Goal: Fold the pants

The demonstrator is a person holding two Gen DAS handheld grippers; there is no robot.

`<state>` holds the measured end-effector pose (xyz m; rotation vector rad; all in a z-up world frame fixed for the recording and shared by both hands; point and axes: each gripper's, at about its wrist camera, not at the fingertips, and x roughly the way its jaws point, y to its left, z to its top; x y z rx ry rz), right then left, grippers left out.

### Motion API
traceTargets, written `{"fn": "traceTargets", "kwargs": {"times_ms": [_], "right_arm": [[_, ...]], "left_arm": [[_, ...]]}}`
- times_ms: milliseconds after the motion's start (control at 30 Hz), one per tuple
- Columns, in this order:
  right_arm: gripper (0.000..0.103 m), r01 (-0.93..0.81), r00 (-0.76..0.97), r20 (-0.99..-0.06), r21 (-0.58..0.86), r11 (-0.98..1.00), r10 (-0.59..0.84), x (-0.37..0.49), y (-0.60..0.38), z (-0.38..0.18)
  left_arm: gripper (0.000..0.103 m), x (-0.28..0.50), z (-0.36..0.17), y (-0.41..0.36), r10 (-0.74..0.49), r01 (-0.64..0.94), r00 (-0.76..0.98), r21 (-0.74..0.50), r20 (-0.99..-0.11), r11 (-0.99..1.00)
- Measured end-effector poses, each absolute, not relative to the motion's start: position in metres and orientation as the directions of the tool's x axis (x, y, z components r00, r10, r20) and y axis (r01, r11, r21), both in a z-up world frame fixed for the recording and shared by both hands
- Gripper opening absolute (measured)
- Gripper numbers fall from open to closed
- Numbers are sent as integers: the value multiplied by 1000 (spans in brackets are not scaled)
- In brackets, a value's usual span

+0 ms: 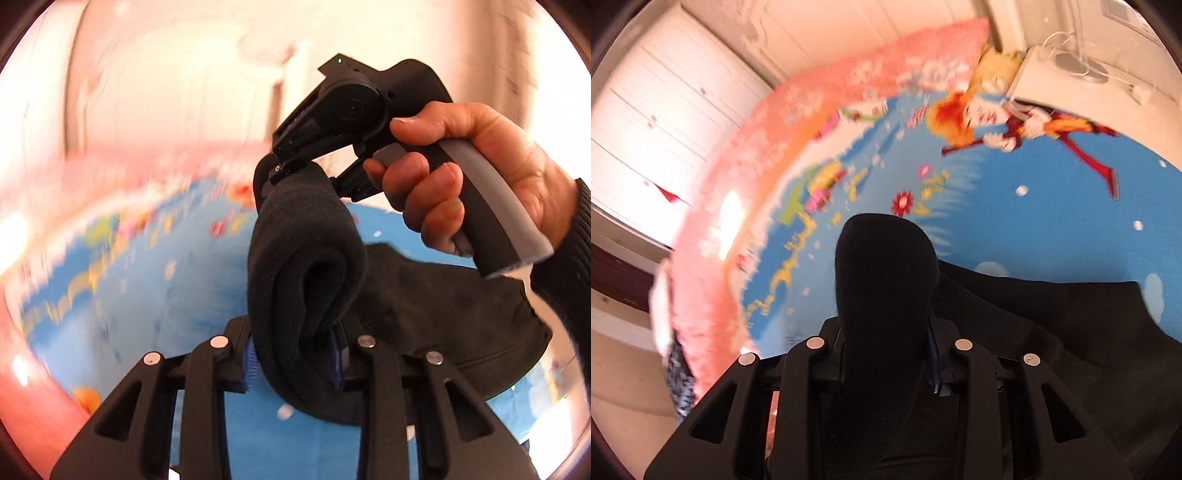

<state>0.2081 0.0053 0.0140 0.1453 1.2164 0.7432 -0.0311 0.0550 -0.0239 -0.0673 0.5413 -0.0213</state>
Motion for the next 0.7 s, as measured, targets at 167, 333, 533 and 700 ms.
{"fn": "traceTargets", "kwargs": {"times_ms": [167,333,533,700], "right_arm": [[34,-369,221,-678,607,704,701,211,-106,46],[77,-256,321,-643,648,717,696,209,-219,30],[90,-159,333,-604,720,675,724,202,-309,-33],[90,-73,318,-587,767,637,744,203,-351,-84]], "left_arm": [[30,-31,8,-31,-47,117,911,148,-411,982],[29,-26,3,-120,-91,227,919,326,-384,918],[29,-13,-54,-209,-65,295,908,522,-413,801],[30,-15,-103,-249,-23,297,923,674,-384,677]]}}
